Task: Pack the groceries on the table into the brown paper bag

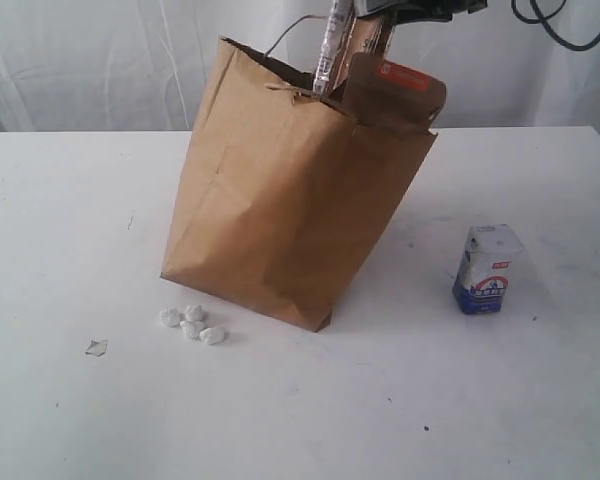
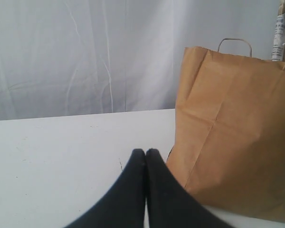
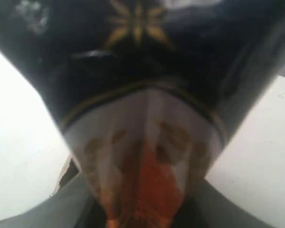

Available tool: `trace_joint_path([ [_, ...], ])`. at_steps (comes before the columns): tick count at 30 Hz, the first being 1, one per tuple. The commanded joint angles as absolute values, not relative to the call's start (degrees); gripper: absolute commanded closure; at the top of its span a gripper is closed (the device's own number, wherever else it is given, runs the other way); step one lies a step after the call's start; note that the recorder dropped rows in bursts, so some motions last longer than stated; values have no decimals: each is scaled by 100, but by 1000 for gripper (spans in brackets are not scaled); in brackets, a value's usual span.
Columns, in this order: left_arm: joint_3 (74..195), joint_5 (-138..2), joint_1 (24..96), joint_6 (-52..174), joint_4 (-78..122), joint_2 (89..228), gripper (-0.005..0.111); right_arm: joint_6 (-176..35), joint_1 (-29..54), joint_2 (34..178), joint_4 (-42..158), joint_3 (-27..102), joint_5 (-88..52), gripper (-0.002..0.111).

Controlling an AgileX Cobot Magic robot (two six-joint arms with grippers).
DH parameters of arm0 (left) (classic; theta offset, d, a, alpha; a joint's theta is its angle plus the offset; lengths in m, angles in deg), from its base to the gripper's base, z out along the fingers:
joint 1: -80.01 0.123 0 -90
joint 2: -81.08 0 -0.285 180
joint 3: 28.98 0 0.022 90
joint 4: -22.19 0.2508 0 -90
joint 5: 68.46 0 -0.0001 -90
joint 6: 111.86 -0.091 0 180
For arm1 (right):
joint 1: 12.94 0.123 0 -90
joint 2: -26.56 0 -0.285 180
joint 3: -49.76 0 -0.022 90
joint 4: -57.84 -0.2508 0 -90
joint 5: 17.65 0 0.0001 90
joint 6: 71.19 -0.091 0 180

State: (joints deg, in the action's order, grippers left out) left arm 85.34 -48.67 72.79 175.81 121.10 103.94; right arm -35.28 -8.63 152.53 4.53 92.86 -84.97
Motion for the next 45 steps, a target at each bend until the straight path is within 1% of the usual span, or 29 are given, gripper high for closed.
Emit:
trace_joint_path([
  [1,8514,-4877,7262,17611,12214,10352,107,-3595,-829,15213,486,9306,-8762,108],
  [9,8514,-4855,7262,17611,12214,10352,107,-3038,-829,15213,-1158,9306,-8762,108],
  [15,8514,-4855,7262,17611,12214,10352,107,-3095,-829,15213,-1158,9306,-8762,108],
  [21,8514,-4855,7262,17611,12214,10352,107,-3581,-829,15037,-795,9294,-8762,108],
  [27,8514,-4855,7262,17611,12214,10352,107,-3581,-770,14498,-669,8516,-8762,108],
  [32,8514,-4868,7262,17611,12214,10352,107,-3062,-508,14325,-1118,7999,-8762,108],
  [35,8514,-4868,7262,17611,12214,10352,107,-2844,-348,14413,-1450,7973,-8762,108],
  [45,8514,-4856,7262,17611,12214,10352,107,-2013,-135,14754,-1260,7973,-8762,108],
])
